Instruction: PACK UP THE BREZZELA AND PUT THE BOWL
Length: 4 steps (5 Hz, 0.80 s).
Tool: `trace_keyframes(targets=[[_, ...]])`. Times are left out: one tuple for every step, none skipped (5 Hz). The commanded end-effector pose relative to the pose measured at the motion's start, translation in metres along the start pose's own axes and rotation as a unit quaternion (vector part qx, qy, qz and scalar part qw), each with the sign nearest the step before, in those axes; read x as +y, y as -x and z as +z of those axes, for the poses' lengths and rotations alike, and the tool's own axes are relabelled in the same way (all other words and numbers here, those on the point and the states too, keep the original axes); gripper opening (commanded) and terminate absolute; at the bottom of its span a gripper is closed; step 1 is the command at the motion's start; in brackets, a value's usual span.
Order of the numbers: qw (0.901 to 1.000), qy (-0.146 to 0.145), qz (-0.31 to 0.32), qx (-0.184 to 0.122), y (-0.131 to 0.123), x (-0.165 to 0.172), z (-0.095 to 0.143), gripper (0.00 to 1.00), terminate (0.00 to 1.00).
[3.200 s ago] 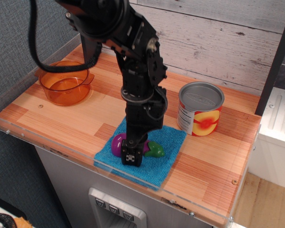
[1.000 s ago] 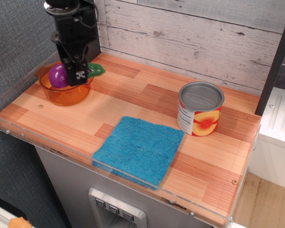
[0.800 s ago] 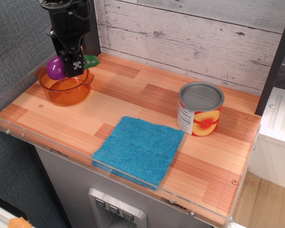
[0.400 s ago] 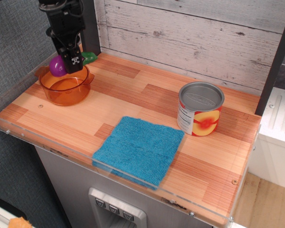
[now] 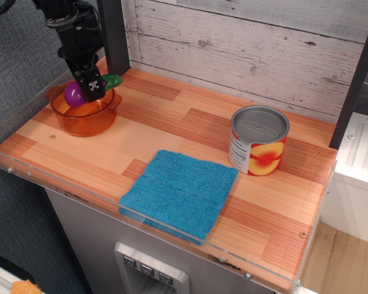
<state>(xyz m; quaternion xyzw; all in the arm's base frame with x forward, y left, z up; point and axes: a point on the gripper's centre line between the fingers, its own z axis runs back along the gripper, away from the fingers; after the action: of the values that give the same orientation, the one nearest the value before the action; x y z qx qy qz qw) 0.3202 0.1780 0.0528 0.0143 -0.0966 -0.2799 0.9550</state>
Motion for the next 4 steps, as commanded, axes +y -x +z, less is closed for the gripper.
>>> trace_keyframes(targets=[[0.9997,-0.011,0.013,-0.018,0.011,0.008,-0.001,1.0,0.0],[0.9991,0.006,0.037,-0.021,0.015,0.008,-0.002,1.0,0.0],[0.999,0.001,0.038,-0.023,0.016,0.009,0.003,1.0,0.0],[0.999,-0.01,0.038,-0.021,0.018,0.009,0.013,1.0,0.0]])
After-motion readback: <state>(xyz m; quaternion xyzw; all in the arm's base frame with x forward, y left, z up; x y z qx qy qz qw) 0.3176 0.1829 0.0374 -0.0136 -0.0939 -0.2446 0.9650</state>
